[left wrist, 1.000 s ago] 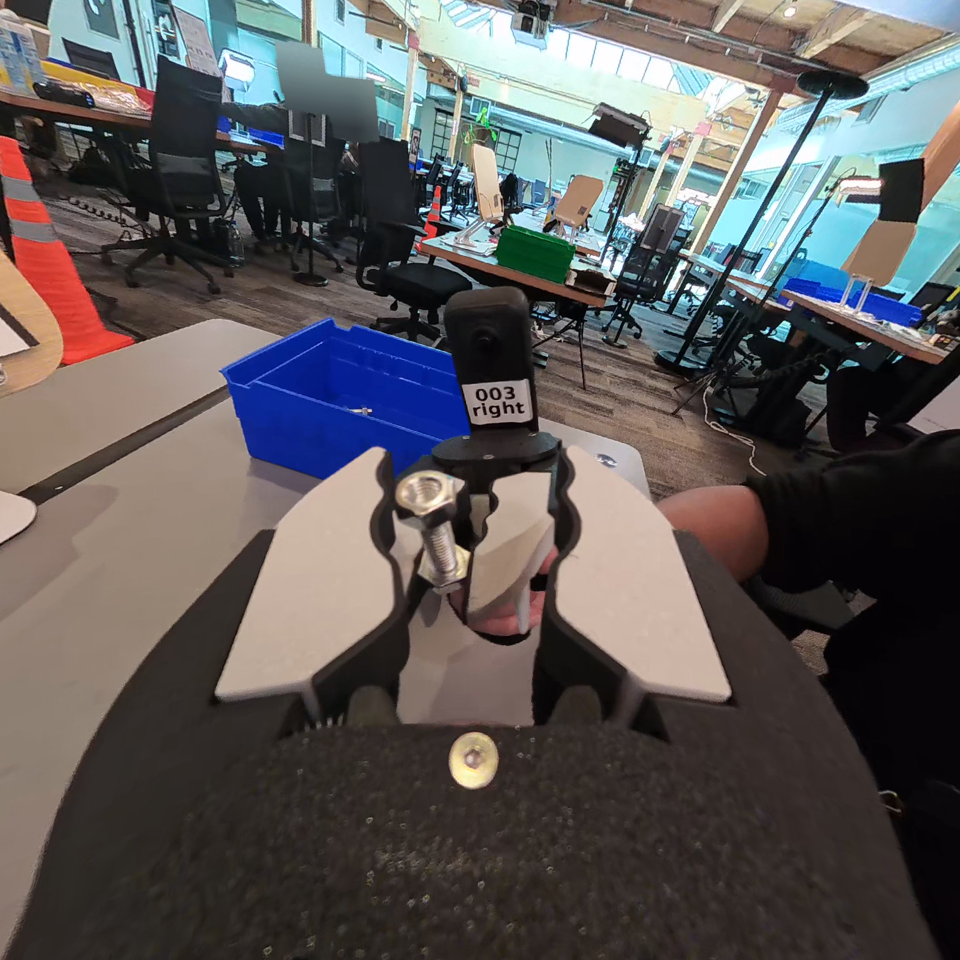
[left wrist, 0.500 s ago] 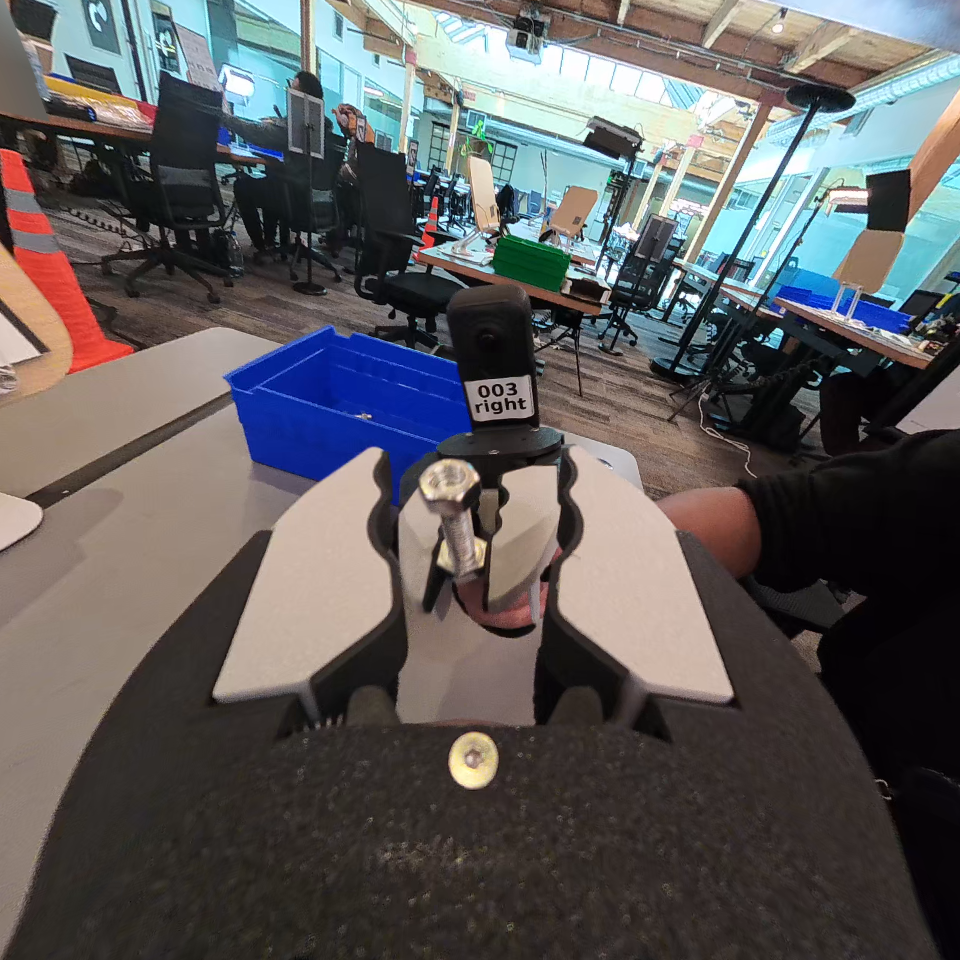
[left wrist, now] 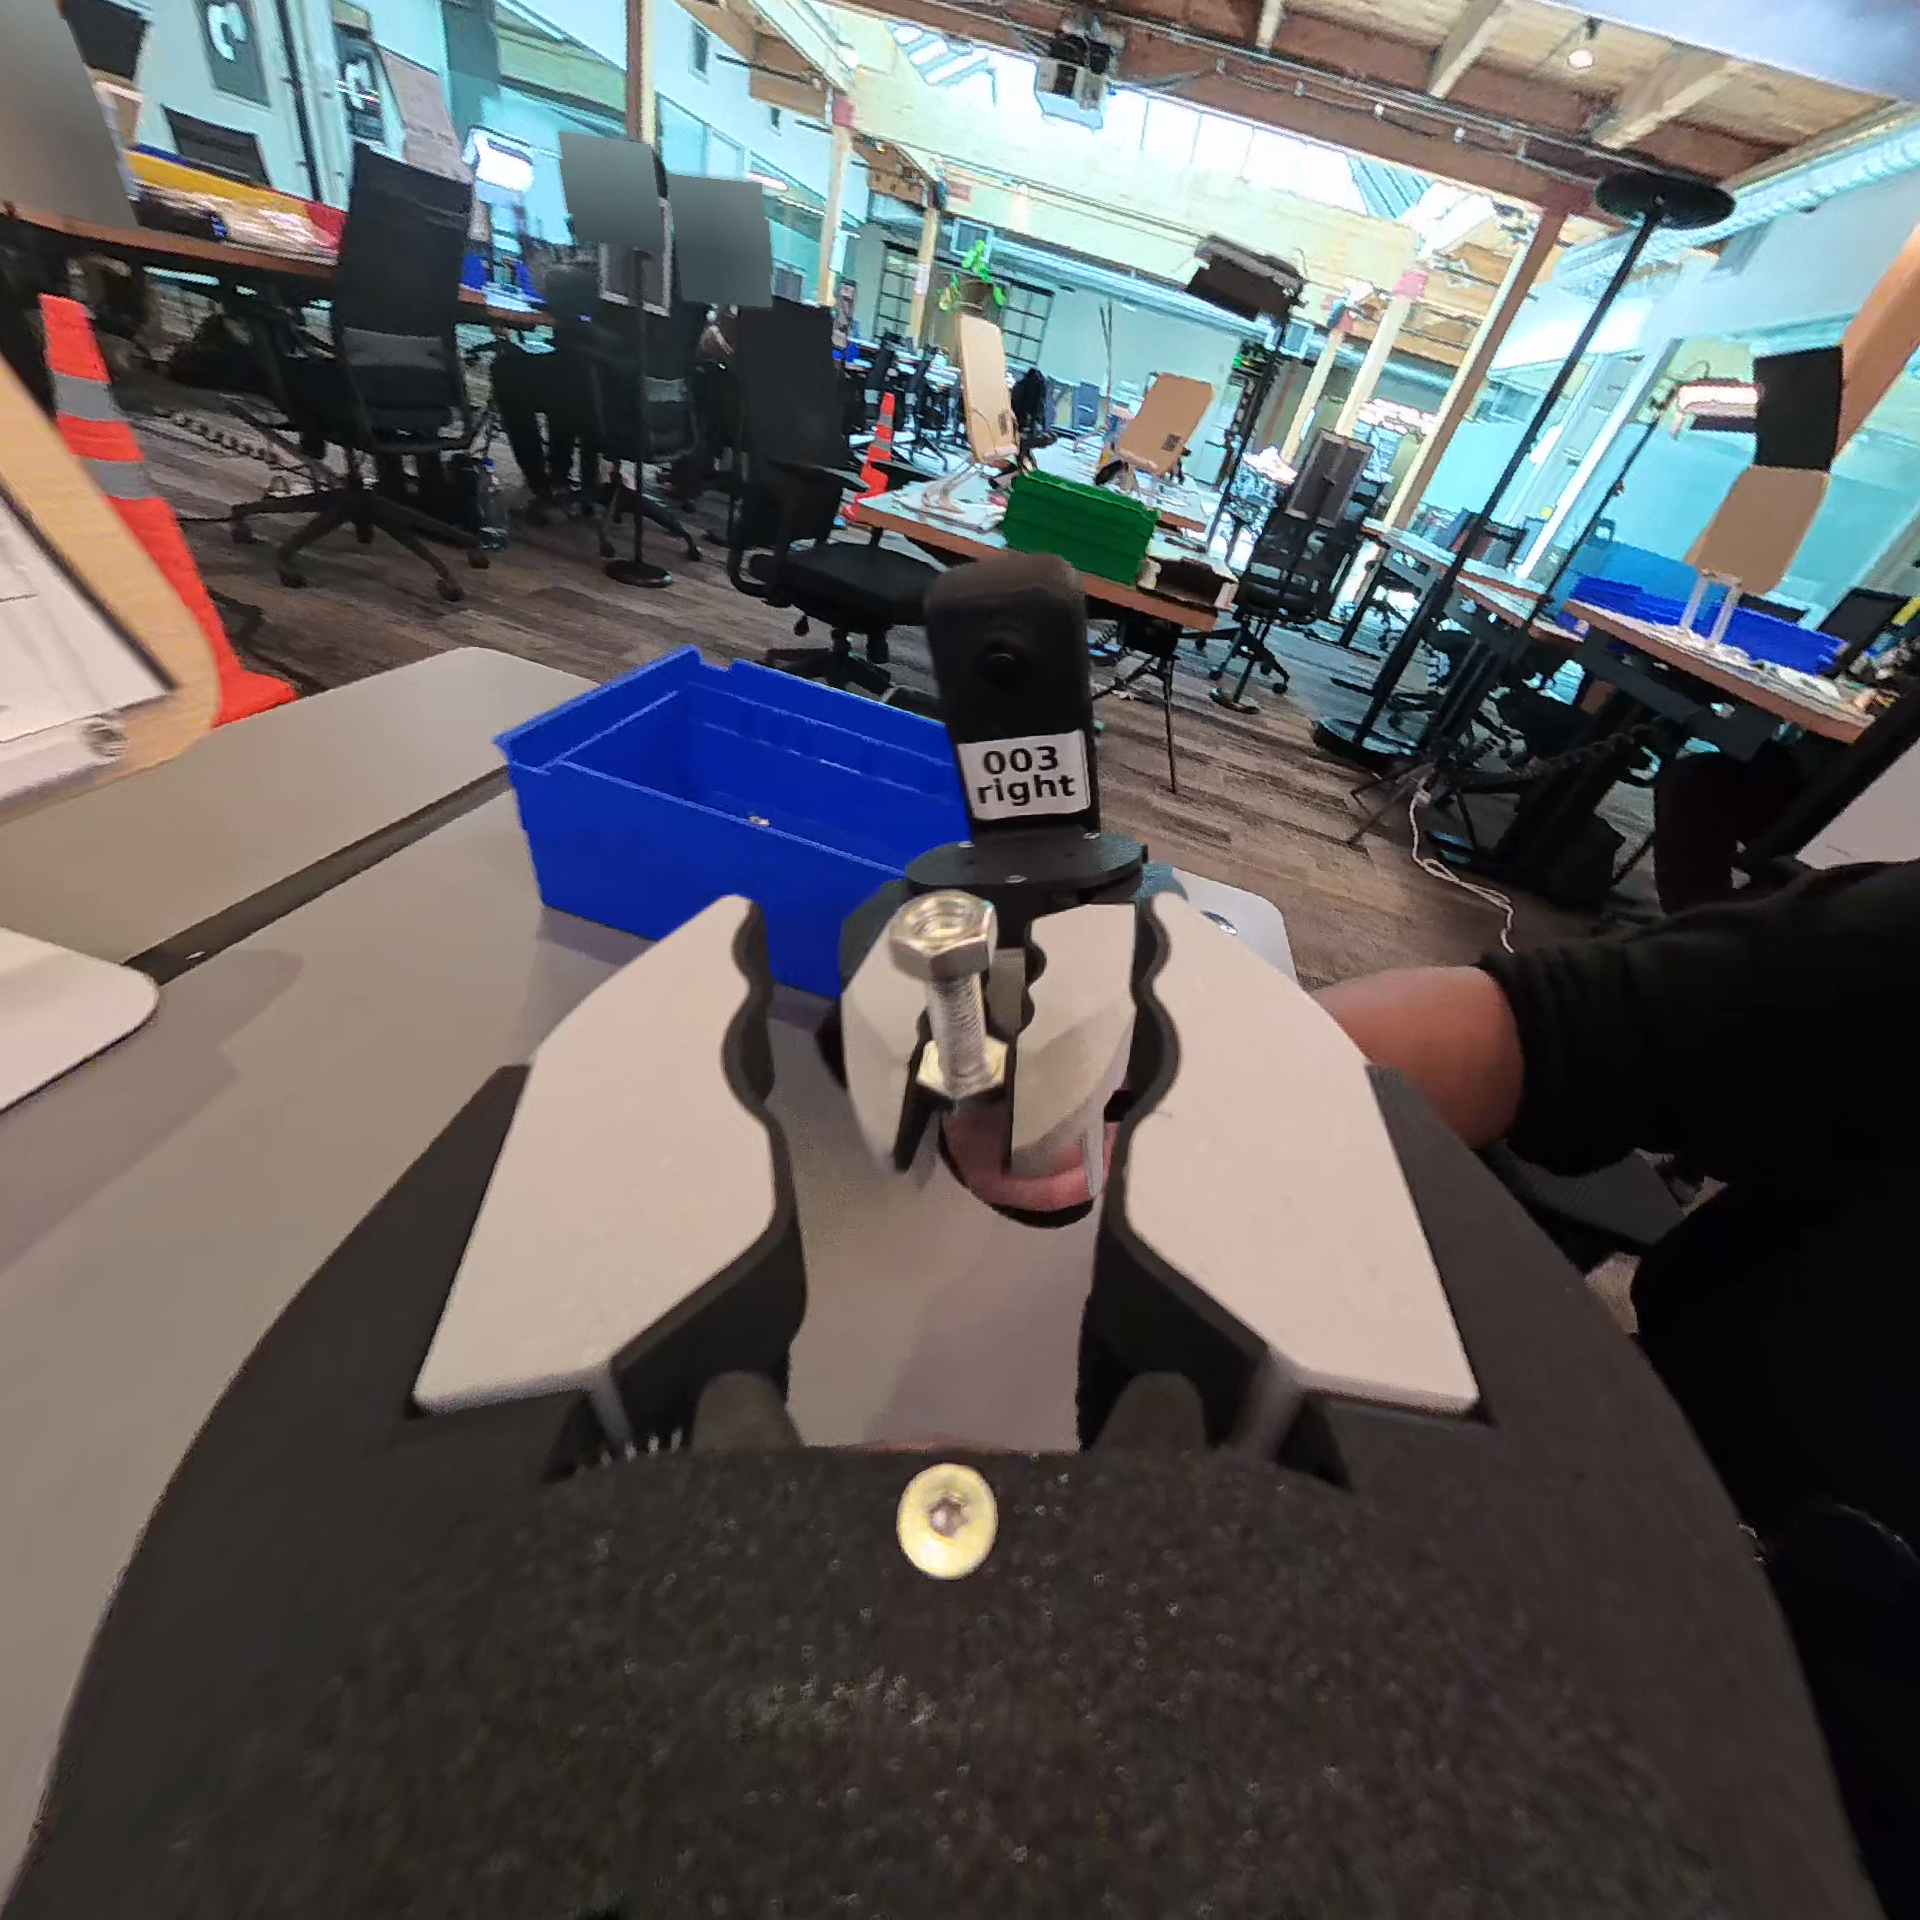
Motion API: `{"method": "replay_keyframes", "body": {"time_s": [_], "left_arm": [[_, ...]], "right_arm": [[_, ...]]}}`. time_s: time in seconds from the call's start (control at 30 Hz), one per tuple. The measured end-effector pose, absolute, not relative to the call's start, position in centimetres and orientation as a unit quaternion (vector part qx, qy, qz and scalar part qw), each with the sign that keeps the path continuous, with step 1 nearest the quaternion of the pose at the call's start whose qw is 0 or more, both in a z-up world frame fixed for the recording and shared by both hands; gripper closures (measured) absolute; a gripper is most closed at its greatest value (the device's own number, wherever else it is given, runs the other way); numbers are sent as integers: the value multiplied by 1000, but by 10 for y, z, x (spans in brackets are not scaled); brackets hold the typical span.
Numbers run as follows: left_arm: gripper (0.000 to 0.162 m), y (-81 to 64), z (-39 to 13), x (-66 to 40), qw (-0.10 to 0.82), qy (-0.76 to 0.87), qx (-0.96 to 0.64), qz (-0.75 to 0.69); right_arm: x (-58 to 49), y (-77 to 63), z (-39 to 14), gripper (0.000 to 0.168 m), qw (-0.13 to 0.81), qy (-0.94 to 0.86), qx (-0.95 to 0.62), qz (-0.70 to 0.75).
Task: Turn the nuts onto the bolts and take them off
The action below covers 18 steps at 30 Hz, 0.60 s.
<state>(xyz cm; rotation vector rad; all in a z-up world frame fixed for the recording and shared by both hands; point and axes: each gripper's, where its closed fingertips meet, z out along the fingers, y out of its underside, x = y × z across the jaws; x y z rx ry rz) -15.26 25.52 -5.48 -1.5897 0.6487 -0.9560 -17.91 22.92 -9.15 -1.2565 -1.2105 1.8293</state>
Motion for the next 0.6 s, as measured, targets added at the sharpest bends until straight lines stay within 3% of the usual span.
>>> {"method": "replay_keyframes", "body": {"time_s": [0.13,0.33,0.6], "left_arm": [[111,249,-41,-168,566,261,-657,-424],[89,248,-64,-126,524,300,-672,-429],[95,255,-60,-175,540,255,-690,-410]], "right_arm": [[-177,237,-92,150,306,-447,-482,689],[-185,227,-98,150,294,-461,-481,685],[-176,242,-94,150,306,-442,-489,687]]}}
